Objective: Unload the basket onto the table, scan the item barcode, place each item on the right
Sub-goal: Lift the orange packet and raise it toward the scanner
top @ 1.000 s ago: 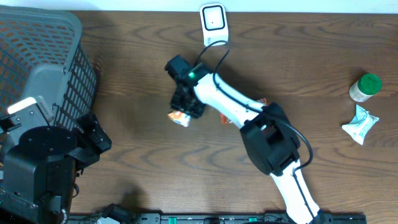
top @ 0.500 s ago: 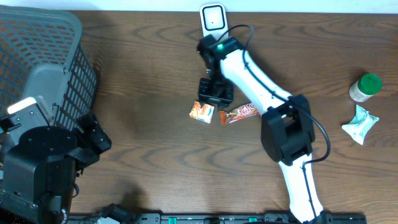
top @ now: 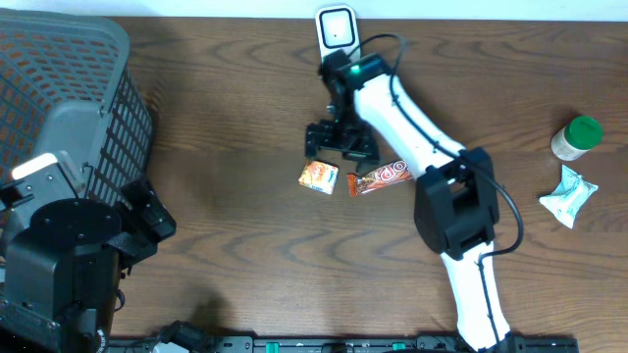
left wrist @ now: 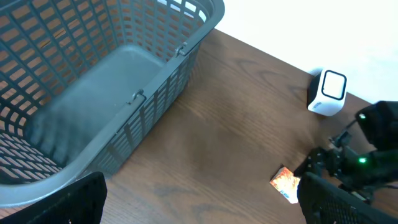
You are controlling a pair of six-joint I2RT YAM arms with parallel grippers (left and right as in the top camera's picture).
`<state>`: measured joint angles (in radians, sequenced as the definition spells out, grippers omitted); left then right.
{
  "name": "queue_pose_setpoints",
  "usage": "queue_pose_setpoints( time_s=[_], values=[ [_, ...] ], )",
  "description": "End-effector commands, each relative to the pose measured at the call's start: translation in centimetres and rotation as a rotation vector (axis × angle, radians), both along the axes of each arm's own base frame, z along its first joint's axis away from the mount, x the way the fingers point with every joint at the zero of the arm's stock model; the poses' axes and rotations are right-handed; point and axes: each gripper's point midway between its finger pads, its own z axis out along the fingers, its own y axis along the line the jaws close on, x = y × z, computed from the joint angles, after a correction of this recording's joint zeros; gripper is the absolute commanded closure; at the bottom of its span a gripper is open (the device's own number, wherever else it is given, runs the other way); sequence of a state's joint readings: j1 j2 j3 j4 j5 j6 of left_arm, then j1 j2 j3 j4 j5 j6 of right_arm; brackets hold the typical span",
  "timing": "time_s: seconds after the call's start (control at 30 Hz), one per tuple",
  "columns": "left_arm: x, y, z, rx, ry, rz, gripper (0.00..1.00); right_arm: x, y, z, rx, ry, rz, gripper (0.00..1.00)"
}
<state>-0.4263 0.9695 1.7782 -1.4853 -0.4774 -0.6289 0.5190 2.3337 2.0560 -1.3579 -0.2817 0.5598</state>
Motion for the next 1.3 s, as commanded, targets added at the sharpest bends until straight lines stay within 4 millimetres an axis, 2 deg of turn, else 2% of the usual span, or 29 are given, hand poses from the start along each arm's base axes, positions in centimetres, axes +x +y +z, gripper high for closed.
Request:
queue_pose_setpoints(
  time_s=[0.0, 0.27, 0.5, 0.63, 0.73, 0.87, 1.1, 1.27],
  values=[
    [0.0, 0.2, 0.1, 0.002, -0.004, 0.014, 0.02, -0.3, 0.8, -0.9, -0.086, -0.023, -0.038, 0.01],
    [0.0, 0.2, 0.1, 0.002, -0.004, 0.014, 0.02, -0.9, 1.8, -2.8, -0.158, -0.018, -0.116, 0.01],
    [0.0, 0.2, 0.1, 0.002, -0.004, 0.014, 0.02, -1.2, 1.8, -7.2, -0.184, 0.052, -0.126, 0.01],
    [0.0, 0.2, 0.1, 0.002, -0.004, 0.014, 0.02, -1.6, 2.0, -8.8, -0.181, 0.087, -0.128, 0.05],
    [0.0, 0.2, 0.1, 0.002, -0.004, 0.014, 0.02, -1.4, 2.0, -8.7, -0.179, 0.083, -0.133, 0.23],
    [0.0, 0.2, 0.1, 0.002, -0.004, 0.014, 0.02, -1.0, 1.3, -7.8, -0.183, 0.090, -0.150, 0.39],
    [0.0, 0.2, 0.1, 0.002, -0.004, 0.014, 0.02, -2.1, -0.6, -4.2, -0.127, 0.226, -0.089, 0.45],
    [0.0, 0.2, 0.1, 0.002, -0.004, 0.014, 0.02, -3.8, -2.2, -1.8, -0.066, 0.365, -0.059, 0.45]
  ],
)
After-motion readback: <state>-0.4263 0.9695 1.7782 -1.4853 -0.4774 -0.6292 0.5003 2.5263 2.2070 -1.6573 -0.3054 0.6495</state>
